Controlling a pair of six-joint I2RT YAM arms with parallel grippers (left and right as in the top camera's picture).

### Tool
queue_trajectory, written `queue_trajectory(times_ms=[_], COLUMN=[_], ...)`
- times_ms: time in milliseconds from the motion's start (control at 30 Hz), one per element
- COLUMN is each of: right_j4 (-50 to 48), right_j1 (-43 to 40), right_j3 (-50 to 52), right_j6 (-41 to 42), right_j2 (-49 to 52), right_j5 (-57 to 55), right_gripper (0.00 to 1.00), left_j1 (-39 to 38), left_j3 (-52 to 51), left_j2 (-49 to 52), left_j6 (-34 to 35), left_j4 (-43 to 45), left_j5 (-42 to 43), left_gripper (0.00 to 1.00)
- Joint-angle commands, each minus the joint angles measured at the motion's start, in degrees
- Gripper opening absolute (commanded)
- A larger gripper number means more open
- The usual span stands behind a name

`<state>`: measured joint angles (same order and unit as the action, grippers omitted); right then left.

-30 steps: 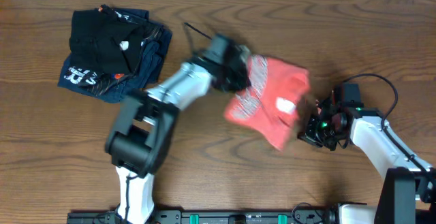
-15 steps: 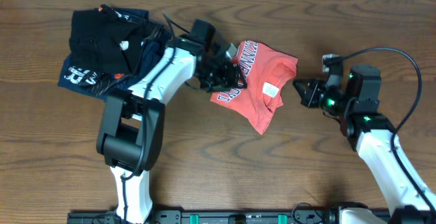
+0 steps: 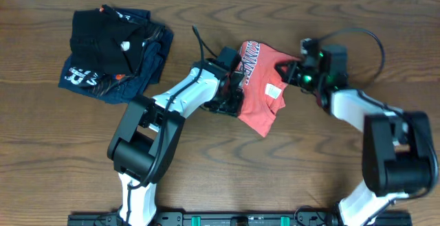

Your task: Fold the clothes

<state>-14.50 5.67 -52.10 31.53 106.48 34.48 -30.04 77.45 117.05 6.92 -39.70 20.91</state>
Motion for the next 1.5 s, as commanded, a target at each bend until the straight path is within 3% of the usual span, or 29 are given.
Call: queue_trajectory(times_ms=[0, 200, 367, 500, 633, 800, 1000, 1467], right_j4=[4.37, 25.62, 42.82, 53.88, 63.21, 62.84, 54.01, 47.69], right_j1=[0.9, 1.01, 1.11, 2.08, 4.28, 5.86, 5.88, 5.14], right_j3=[-5.01, -6.88, -6.88, -6.91, -6.88, -6.91, -6.88, -6.6], right_j6=[-0.09, -4.96, -5.22, -3.48, -3.32, -4.66, -4.63, -3.08], right_j2=[3.78, 6.58, 5.38, 1.75, -5.27, -16.44, -23.1, 0.24], right_j5=[-3.02, -17.86, -20.74, -20.59, -20.87, -21.46, -26.99, -33.33], right_gripper=[0.01, 0.01, 0.01, 0.01, 0.01, 0.01, 0.01, 0.01], left_j1=[1.49, 5.66, 10.49, 14.36, 16.11, 14.99, 12.98, 10.56], left_j3=[-2.21, -2.1, -0.81, -0.35, -0.35, -1.16, -1.66, -1.7], left_j2=[1.25, -0.96, -4.85, -8.31, -9.29, -9.14, -8.02, 1.27], left_j6=[-0.68, -0.68, -0.68, -0.66, -0.66, -0.63, -0.17, 2.99], left_j4=[-2.93, -5.22, -5.25, -5.25, -5.68, -6.03, -2.78, 1.77], left_j5=[-5.11, -4.9, -3.82, 3.65, 14.78, 16.0, 15.98, 16.2], left_gripper=[0.37, 0.35, 0.47, 0.62, 0.68, 0.77, 0.82, 0.91])
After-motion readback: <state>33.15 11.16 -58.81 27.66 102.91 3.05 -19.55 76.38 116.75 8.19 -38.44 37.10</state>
